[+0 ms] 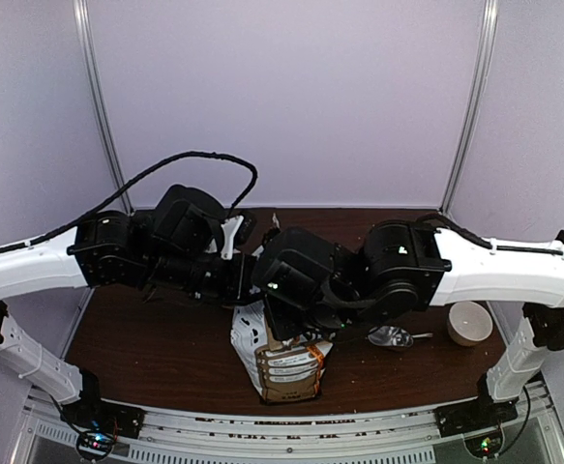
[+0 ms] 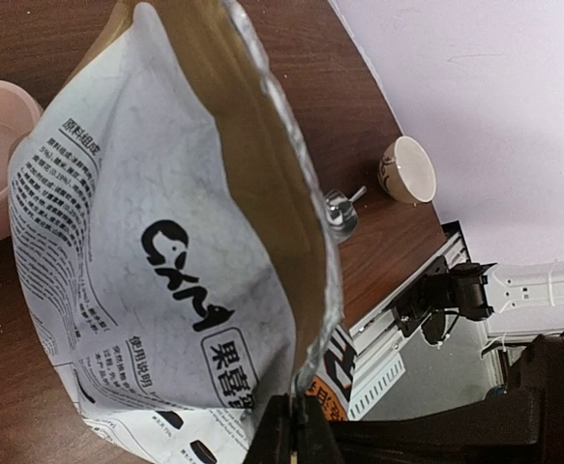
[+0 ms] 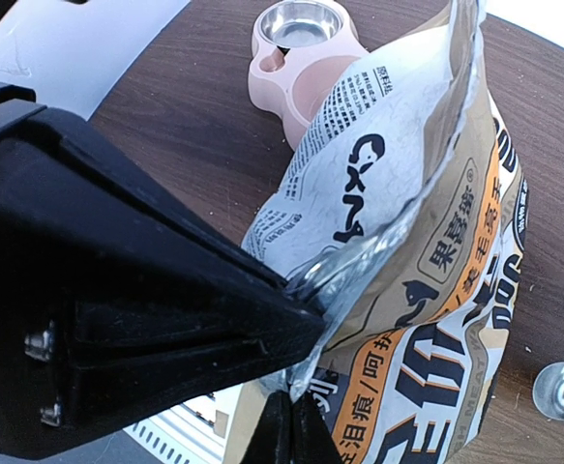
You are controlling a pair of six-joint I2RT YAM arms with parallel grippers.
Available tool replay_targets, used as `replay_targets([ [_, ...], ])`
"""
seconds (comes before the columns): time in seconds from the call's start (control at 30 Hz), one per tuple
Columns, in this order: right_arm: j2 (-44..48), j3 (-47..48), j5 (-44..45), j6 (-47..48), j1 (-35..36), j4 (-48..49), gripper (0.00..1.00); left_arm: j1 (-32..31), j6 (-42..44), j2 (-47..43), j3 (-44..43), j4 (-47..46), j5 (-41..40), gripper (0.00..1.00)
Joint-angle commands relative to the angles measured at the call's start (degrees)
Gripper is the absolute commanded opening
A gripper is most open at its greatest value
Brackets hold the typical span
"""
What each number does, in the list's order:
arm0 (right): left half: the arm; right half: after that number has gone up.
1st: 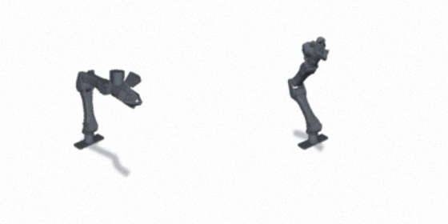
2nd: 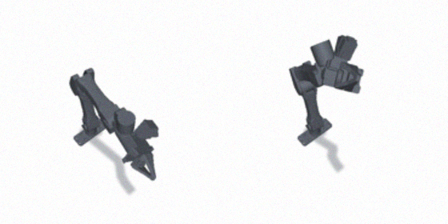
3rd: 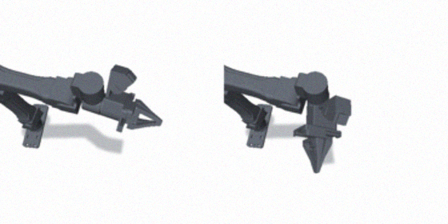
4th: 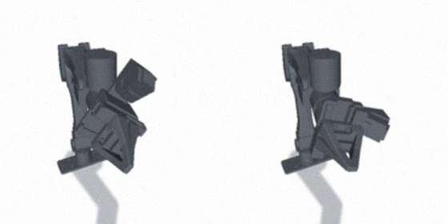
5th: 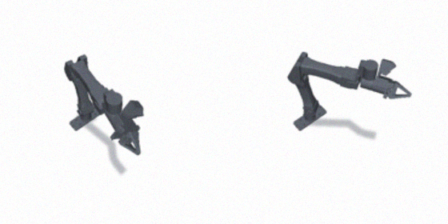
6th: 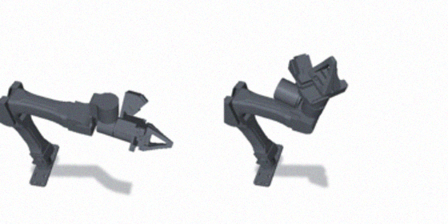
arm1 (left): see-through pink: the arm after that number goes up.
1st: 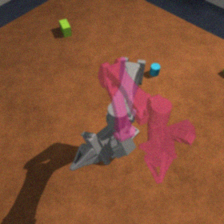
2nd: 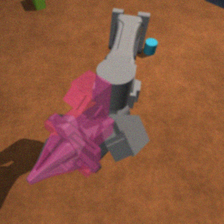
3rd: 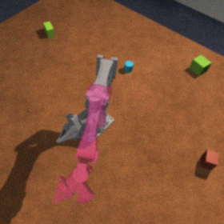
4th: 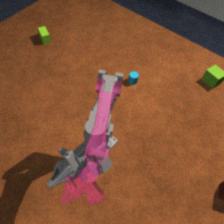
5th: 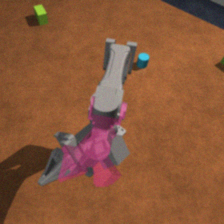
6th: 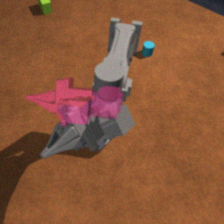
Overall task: Serve the pet food
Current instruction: Open the pet food bag at the center of the board.
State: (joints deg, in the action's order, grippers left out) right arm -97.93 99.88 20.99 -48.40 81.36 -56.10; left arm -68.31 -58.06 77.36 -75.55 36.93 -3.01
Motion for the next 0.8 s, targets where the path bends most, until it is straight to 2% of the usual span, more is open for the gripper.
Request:
replay_targets([
  [0.0, -1.65, -0.21, 7.04, -0.98, -1.12, -7.63, 0.00, 0.20, -0.54, -2.35, 1.45, 2.30, -2.90, 0.00],
  [0.77, -0.48, -1.97, 6.80, -2.28, -2.13, -8.01, 0.00, 0.22, 0.01, -3.62, 2.05, 4.94, -4.37, 0.00],
])
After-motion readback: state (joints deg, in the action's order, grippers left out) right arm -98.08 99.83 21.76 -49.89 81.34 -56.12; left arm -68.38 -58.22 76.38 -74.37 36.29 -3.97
